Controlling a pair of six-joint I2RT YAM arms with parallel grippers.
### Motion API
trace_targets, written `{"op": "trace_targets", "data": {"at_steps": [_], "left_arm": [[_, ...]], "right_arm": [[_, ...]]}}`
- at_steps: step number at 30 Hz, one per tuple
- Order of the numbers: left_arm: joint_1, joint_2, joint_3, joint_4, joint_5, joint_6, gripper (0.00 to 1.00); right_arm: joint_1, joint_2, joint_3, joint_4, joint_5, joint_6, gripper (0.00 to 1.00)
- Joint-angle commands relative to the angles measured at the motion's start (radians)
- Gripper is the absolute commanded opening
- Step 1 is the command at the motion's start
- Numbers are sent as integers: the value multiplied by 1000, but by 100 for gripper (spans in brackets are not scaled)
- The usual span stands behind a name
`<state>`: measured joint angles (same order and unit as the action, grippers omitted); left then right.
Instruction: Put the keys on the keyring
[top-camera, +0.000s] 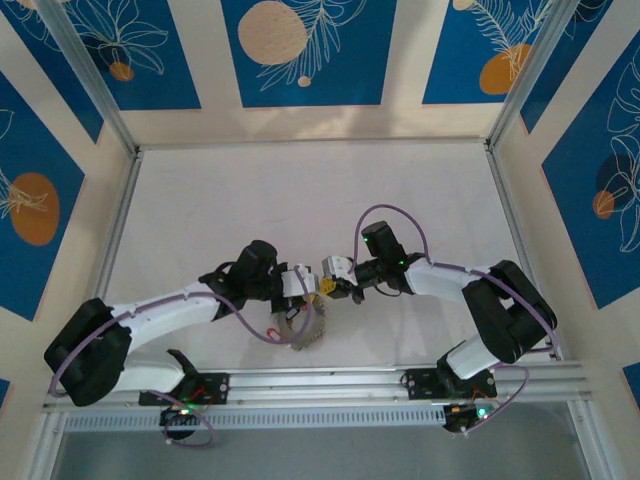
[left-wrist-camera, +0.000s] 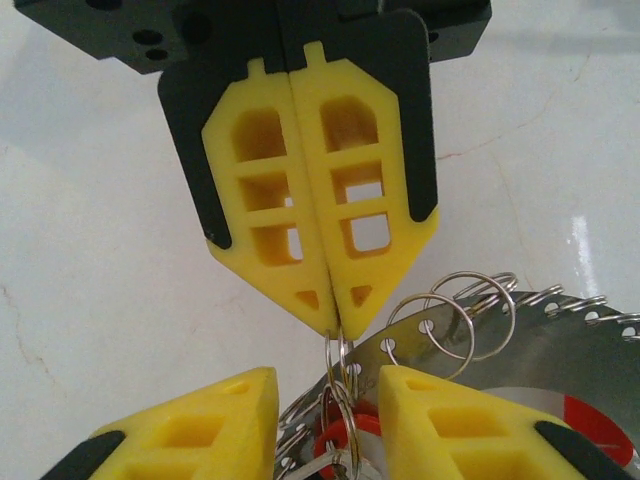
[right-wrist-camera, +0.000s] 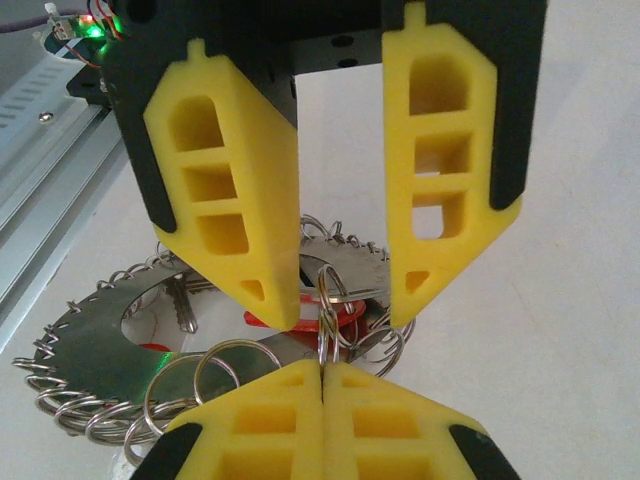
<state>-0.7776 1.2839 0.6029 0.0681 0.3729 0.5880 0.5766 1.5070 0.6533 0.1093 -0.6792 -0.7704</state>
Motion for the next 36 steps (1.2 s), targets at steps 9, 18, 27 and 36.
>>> {"op": "trace_targets", "data": {"at_steps": [9,18,27,36], "left_arm": [[-8,47,6,25,15,-37,20],[-8,39,3,33,14,-32,0],[-17,-45,59,-141,-20,107,0],[-23,-45,97,-166,-17,110,0]], "right_arm": [[8,-37,-11,3,6,-24,0],[9,-39,-16,-1,16,-26,0],[36,-78,62,-128,117,-26,26],[86,-75,101,-171,148,-16,27]]}}
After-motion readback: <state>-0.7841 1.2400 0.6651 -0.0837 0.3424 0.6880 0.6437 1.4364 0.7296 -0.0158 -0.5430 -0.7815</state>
